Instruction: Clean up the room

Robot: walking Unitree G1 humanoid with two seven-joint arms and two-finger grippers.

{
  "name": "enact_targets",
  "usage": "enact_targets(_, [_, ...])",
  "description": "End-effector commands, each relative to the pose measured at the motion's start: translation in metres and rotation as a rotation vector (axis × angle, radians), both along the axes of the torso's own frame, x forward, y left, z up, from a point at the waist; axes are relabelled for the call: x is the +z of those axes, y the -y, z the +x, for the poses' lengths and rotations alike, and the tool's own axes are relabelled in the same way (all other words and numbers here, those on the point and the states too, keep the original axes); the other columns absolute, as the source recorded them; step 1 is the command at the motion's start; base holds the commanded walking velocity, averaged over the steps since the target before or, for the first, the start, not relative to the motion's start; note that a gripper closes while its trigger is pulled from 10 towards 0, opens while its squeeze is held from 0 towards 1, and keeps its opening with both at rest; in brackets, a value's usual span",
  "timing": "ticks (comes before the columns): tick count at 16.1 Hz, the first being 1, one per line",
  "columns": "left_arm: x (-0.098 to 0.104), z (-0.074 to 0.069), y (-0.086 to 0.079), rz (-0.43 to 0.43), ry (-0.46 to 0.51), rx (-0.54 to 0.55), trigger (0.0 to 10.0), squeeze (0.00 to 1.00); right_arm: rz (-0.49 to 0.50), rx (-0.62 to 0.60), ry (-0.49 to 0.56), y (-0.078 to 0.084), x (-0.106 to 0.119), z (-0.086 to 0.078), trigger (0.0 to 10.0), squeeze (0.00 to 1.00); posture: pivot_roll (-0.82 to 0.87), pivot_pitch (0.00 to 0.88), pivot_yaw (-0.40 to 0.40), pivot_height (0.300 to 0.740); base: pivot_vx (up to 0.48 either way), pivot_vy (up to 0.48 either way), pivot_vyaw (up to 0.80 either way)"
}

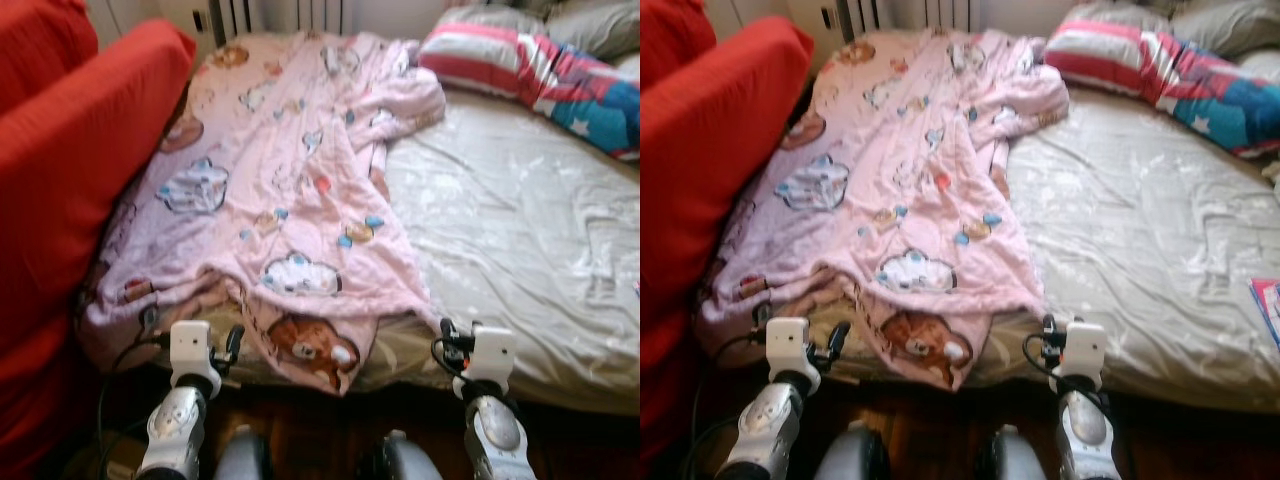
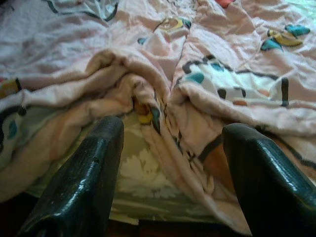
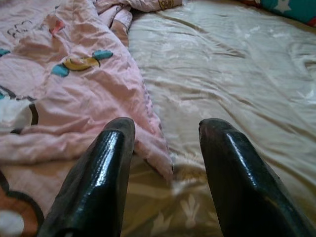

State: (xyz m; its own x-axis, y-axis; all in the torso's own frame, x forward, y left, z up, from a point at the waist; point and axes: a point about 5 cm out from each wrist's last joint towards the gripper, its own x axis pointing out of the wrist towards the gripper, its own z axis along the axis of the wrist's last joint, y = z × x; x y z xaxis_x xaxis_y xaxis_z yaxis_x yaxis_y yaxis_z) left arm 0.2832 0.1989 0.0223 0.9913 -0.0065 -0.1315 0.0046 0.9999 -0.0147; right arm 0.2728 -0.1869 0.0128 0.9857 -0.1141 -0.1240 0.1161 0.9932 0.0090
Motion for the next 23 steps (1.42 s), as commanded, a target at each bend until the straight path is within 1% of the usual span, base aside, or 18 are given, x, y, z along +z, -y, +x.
enact_targets(1, [-0.0042, -0.0038, -0.0008, -0.003, -0.023, 0.001, 10.0, 0.0, 0.014, -0.009, -0.039, -0.0011, -0.0073, -0.0051, 10.0, 0.0, 0.06, 0.213, -0.016, 0.646, 0.0, 0.0, 0.0])
enact_targets(4, [-0.0043, -0.0042, -0.0026, -0.003, -0.025, 0.003, 10.0, 0.0, 0.014, -0.013, -0.054, -0.0012, -0.0086, -0.0048, 10.0, 0.0, 0.06, 0.216, -0.015, 0.646, 0.0, 0.0, 0.0])
enact_targets(5, [-0.0046, -0.0045, -0.0031, -0.002, -0.027, 0.002, 10.0, 0.0, 0.011, -0.016, -0.079, -0.0012, -0.0107, -0.0044, 10.0, 0.0, 0.06, 0.218, -0.015, 0.646, 0.0, 0.0, 0.0])
enact_targets(6, [-0.005, -0.0047, -0.0037, -0.001, -0.03, 0.002, 10.0, 0.0, 0.018, -0.023, -0.083, -0.0009, -0.0112, -0.0044, 10.0, 0.0, 0.06, 0.218, -0.015, 0.631, 0.0, 0.0, 0.0])
enact_targets(7, [-0.0054, -0.005, -0.0039, -0.001, -0.033, 0.002, 10.0, 0.0, 0.012, -0.023, -0.065, -0.0005, -0.0096, -0.0046, 10.0, 0.0, 0.06, 0.219, -0.015, 0.622, 0.0, 0.0, 0.0])
enact_targets(15, [-0.0059, -0.0052, -0.0021, -0.011, -0.034, -0.007, 10.0, 0.0, 0.014, -0.01, -0.047, -0.0002, -0.0077, -0.0043, 10.0, 0.0, 0.06, 0.224, -0.018, 0.622, 0.0, 0.0, 0.0])
enact_targets(23, [-0.0083, -0.0066, -0.0013, -0.013, -0.05, -0.006, 10.0, 0.0, 0.014, -0.002, -0.057, -0.0007, -0.0097, -0.0059, 10.0, 0.0, 0.06, 0.228, -0.021, 0.622, 0.03, 0.0, 0.0])
